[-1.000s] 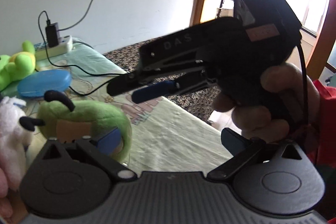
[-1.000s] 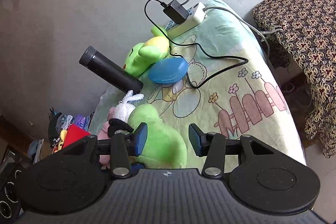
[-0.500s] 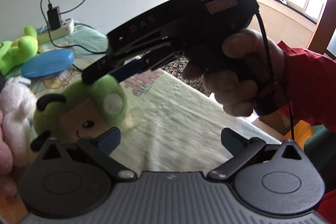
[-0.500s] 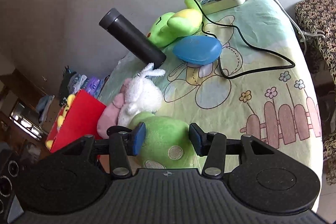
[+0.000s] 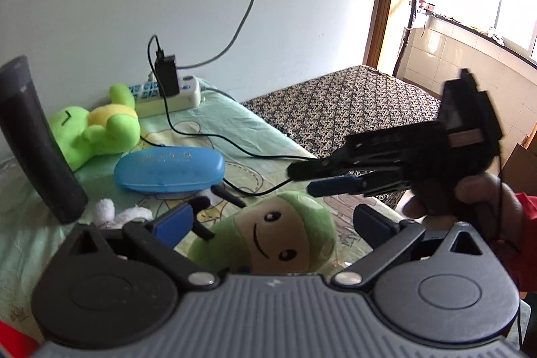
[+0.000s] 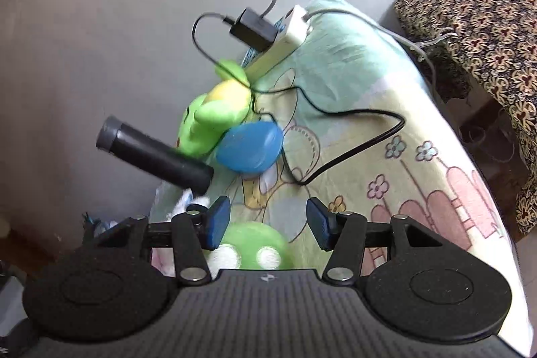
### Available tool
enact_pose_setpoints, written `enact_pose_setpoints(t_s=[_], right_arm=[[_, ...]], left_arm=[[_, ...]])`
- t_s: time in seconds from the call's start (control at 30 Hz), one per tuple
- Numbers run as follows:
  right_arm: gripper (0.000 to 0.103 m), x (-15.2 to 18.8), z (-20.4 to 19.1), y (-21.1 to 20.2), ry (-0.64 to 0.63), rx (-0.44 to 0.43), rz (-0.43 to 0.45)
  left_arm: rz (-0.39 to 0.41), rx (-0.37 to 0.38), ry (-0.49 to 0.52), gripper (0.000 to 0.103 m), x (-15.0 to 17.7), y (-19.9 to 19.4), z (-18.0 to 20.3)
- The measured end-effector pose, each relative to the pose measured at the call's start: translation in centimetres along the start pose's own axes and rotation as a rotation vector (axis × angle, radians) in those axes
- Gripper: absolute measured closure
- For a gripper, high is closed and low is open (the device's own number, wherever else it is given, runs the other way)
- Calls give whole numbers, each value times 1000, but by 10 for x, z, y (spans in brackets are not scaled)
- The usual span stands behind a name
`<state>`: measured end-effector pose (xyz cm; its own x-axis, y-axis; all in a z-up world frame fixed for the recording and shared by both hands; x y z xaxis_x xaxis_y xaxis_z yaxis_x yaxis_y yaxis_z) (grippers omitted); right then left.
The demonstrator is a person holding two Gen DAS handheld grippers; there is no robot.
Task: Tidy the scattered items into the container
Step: 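Close the right tool around the green-hooded doll's head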
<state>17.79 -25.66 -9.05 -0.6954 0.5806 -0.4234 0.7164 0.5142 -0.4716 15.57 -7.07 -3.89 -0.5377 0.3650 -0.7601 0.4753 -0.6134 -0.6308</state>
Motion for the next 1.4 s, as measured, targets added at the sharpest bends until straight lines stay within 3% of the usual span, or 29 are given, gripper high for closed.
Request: enact_pose_setpoints(t_s=[0.1, 0.17, 0.27, 0.37, 0.57, 0.73, 0.87, 1.0, 1.17, 1.3, 1.4], right_arm=[[49, -3, 17, -29, 115, -9, 59], [49, 5, 26, -46, 151, 8, 59], [50, 29, 35, -57, 200, 12, -9], [50, 45, 32, -56, 230, -2, -45], [48, 35, 23, -28, 336, -56, -20], [40, 28, 9, 1, 284, -23, -71], [43, 19, -7, 23, 117, 0, -96], [46, 6, -10, 54, 53, -34, -172], [45, -8, -18, 75, -64, 15, -150], [45, -17, -12, 51, 21, 4, -47], [45, -14, 0, 16, 127, -28, -4]], left_arm=[[-48, 94, -104, 2, 7, 27, -14], [-26, 96, -133, 2, 9, 36, -20], [1, 92, -153, 2, 4, 43, -24], [-5, 77, -140, 2, 2, 47, -21], [-12, 94, -182, 2, 21, 29, -6], [-37, 134, -242, 2, 43, 11, 10], [-57, 210, -265, 2, 47, 0, 20], [26, 130, -203, 2, 26, -21, 13], [46, 22, -145, 2, 4, -2, -22], [-33, 59, -179, 2, 10, 38, -37], [-40, 32, -106, 2, 18, 51, -32]])
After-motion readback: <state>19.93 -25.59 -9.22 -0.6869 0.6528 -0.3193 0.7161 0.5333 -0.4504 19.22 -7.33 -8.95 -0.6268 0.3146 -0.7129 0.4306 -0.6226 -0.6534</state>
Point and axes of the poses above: each gripper's, at about its wrist camera, not at the fingertips, and y roughly the way its jaws point, z to its right, x to its underside, the point moved 7 cm from there along y, roughly the way its jaws point, and after that the axes turned 4 degrees about x, right-handed, at the moved point
